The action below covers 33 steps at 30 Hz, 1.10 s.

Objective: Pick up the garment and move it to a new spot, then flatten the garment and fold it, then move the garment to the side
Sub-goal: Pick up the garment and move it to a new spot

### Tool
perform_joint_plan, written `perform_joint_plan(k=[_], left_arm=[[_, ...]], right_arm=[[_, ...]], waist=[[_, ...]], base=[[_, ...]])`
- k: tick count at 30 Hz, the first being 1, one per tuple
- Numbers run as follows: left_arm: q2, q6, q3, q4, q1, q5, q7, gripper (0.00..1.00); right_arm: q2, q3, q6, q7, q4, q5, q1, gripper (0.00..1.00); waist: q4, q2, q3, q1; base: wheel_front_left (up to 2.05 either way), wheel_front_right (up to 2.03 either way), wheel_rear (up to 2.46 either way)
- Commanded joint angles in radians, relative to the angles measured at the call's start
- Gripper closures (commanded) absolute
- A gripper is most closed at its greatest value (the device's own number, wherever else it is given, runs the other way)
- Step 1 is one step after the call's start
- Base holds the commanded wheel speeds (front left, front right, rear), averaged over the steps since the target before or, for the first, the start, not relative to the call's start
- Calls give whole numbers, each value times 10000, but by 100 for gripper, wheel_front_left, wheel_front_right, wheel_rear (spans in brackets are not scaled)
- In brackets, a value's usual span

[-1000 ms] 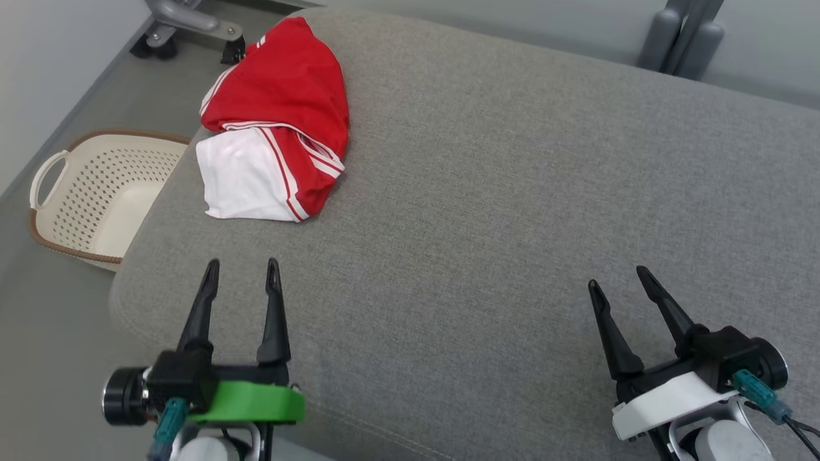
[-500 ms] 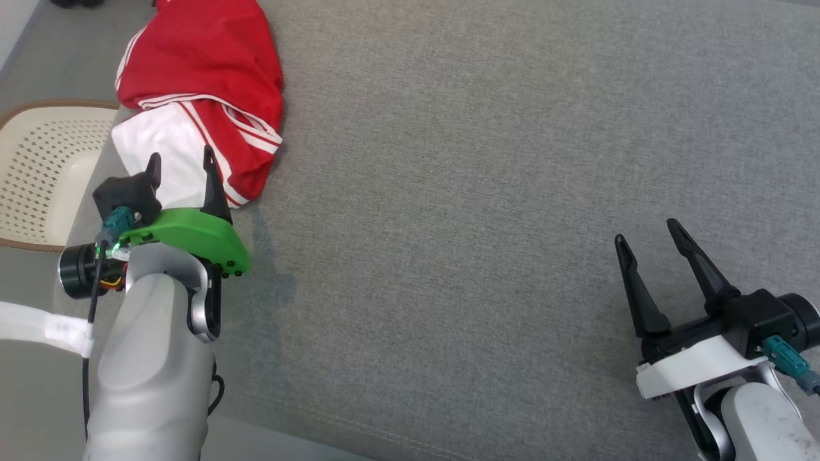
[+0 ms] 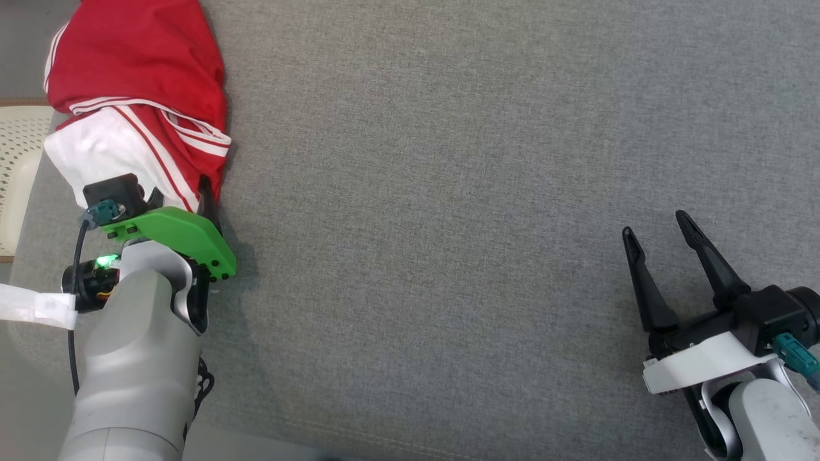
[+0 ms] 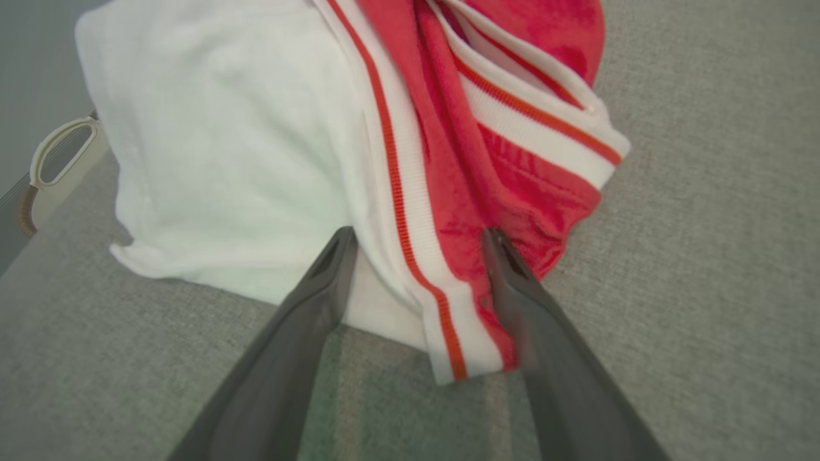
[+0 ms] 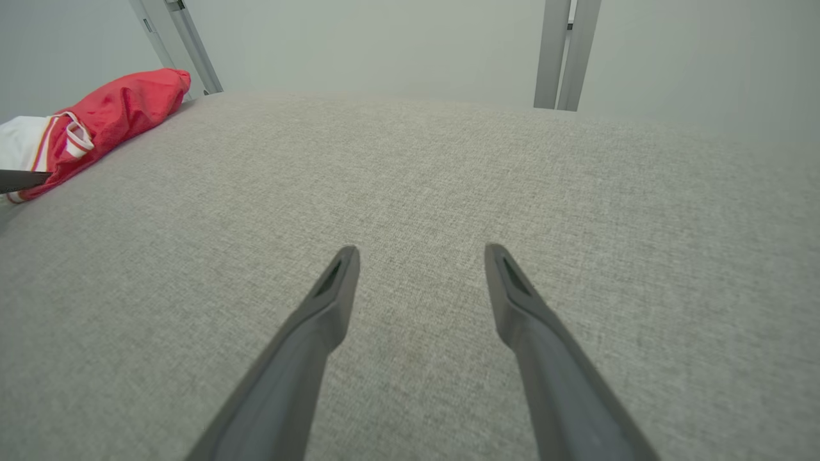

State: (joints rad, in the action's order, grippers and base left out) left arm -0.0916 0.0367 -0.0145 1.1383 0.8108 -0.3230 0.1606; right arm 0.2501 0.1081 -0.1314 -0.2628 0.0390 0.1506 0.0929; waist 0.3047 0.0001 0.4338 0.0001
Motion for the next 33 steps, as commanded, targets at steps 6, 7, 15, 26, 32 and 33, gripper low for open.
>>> perform_joint_plan(k=[6, 7, 15, 26, 32, 33], left_arm=[[-96, 289, -136, 637, 366, -43, 469, 100], [-147, 345, -158, 607, 413, -33, 622, 100], [-871, 563, -41, -1933, 432, 347, 1055, 100], [-1643, 554, -232, -6715, -676, 1557, 925, 100], [-1744, 737, -879, -8148, -142, 1603, -68, 100], [-1709, 767, -1006, -8323, -56, 1584, -219, 100]], right_arm=[[-1, 72, 13, -28, 15, -105, 273, 0], [-23, 94, 13, -28, 33, -83, 318, 0], [-520, 346, 13, -28, 265, 103, 427, 0], [-1496, 537, 13, -30, 572, 444, -138, 0], [-1795, 600, 13, -30, 610, 553, -377, 0], [-1829, 596, 13, -30, 602, 568, -403, 0]], waist=[[26, -1, 75, -1], [12, -1, 37, -1], [-474, -1, -863, -1], [-2096, -1, -3143, -1], [-3135, -1, -3705, -1], [-3260, -1, -3726, -1]], base=[[0, 0, 0], [0, 0, 0], [0, 0, 0], [0, 0, 0], [0, 0, 0], [0, 0, 0]])
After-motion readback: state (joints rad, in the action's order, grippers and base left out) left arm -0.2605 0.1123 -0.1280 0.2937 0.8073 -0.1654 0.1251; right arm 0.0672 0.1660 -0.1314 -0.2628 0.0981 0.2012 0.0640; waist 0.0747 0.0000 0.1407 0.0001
